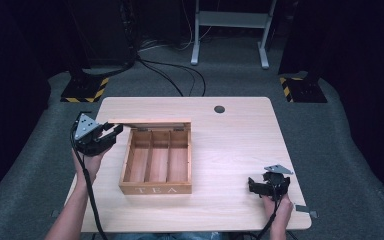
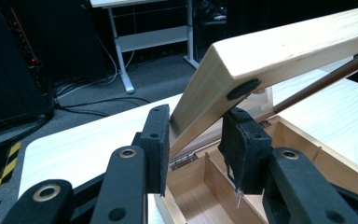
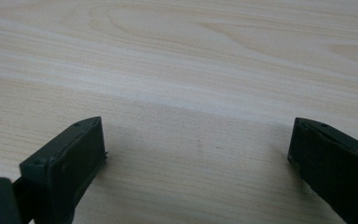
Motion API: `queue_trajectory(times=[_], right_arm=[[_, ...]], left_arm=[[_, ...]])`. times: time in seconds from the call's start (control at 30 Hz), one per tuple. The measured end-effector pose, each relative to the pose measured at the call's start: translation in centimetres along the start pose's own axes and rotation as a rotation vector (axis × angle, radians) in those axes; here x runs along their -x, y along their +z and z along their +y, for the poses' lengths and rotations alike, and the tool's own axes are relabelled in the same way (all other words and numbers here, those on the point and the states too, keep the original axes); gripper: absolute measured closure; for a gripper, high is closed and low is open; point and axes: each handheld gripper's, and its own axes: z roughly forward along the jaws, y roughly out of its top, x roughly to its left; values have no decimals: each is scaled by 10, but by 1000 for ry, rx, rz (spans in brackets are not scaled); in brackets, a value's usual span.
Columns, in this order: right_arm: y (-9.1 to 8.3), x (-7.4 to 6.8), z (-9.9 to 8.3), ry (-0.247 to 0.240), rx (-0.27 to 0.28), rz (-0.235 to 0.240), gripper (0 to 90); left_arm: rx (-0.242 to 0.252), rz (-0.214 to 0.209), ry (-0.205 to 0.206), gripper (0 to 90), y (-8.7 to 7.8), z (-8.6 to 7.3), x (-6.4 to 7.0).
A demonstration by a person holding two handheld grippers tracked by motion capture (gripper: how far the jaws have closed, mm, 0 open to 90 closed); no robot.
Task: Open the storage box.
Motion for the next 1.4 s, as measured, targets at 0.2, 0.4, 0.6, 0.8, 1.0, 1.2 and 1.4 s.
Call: queue_trajectory(times=[0.2,0.4,0.6,0.8,1.0,1.2,1.4], right_arm=[[0,0,0,-1,1,-1,34],[0,0,0,0,0,0,34],[0,0,0,0,0,0,34],[0,0,0,0,0,0,34],[0,0,0,0,0,0,34],[0,0,0,0,0,0,34],[0,0,0,0,0,0,34]], left_arm=[[0,0,2,624,0,0,0],[0,0,1,624,0,0,0],[-5,-4,8,624,-1,0,0],[-6,-4,9,624,-1,0,0],[-8,-3,10,624,-1,0,0],[-8,-3,13,624,-1,0,0],[-8,-2,15,624,-1,0,0]])
